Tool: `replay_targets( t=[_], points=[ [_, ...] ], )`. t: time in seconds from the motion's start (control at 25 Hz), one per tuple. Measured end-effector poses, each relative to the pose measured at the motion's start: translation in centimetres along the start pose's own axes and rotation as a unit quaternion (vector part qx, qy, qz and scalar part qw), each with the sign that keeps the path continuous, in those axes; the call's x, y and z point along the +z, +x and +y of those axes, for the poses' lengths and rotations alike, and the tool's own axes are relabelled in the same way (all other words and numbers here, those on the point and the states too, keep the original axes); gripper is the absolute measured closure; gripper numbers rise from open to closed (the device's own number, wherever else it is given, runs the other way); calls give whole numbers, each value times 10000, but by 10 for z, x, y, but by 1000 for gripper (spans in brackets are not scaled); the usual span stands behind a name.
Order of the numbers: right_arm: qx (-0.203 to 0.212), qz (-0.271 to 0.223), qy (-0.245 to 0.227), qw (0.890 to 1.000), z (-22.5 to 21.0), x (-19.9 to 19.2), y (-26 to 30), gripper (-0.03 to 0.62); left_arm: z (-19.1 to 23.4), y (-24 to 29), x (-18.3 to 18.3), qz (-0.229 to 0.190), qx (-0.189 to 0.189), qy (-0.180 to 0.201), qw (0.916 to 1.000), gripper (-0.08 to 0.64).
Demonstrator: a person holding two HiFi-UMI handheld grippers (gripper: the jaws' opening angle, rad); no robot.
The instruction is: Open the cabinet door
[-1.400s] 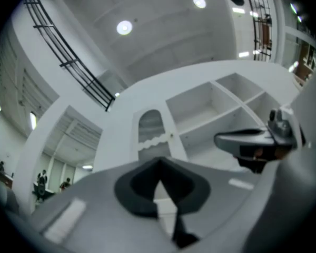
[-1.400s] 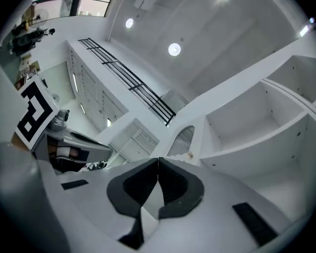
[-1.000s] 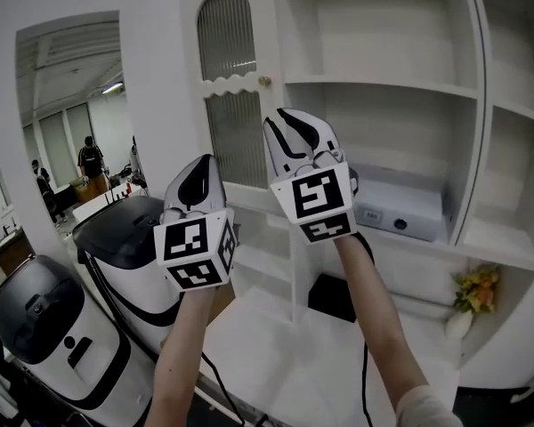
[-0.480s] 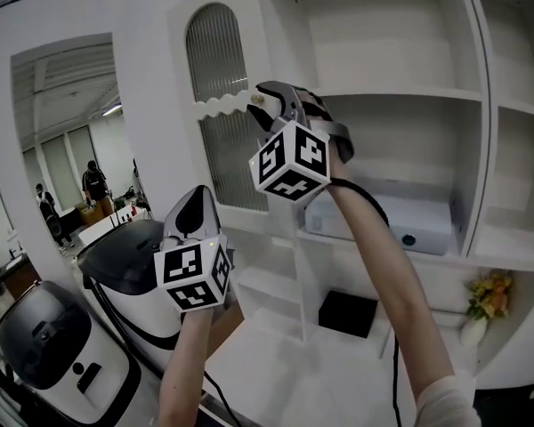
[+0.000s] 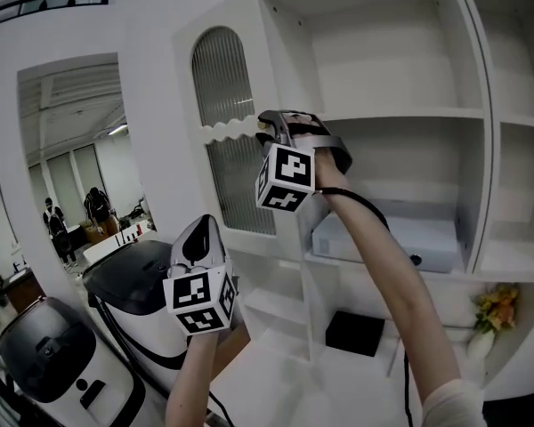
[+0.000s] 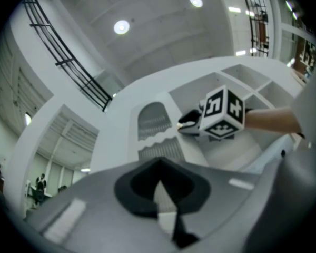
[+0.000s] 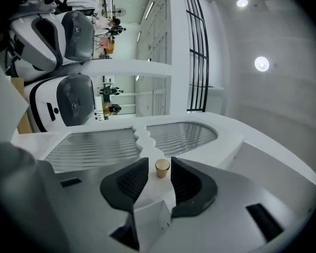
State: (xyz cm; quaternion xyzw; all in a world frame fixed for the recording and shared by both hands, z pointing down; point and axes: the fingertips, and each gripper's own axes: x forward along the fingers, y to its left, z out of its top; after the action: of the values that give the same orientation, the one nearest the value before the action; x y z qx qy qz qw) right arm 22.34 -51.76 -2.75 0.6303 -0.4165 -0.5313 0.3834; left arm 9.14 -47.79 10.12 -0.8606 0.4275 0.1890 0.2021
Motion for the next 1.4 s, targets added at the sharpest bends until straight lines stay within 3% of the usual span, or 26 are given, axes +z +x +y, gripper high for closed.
replay_targets(
  t=[0.16,1.0,1.12,1.4],
  points=[
    [-249,56,-127,9996,-2,-6,5,531,0,-4,-6,70,-71,52,9999,554],
    [-303,17,506,9983,-7,-4,6,520,18,-25,-17,76,116,16,9999,555],
    [-214,-93,631,9977,-8,3,1,520,26,-27,-15,61,204,60,9998,555],
    [-191,-589,439,9971,-6,45,-17,520,42,-29,-10,-11,438,-25,9990,555]
  ],
)
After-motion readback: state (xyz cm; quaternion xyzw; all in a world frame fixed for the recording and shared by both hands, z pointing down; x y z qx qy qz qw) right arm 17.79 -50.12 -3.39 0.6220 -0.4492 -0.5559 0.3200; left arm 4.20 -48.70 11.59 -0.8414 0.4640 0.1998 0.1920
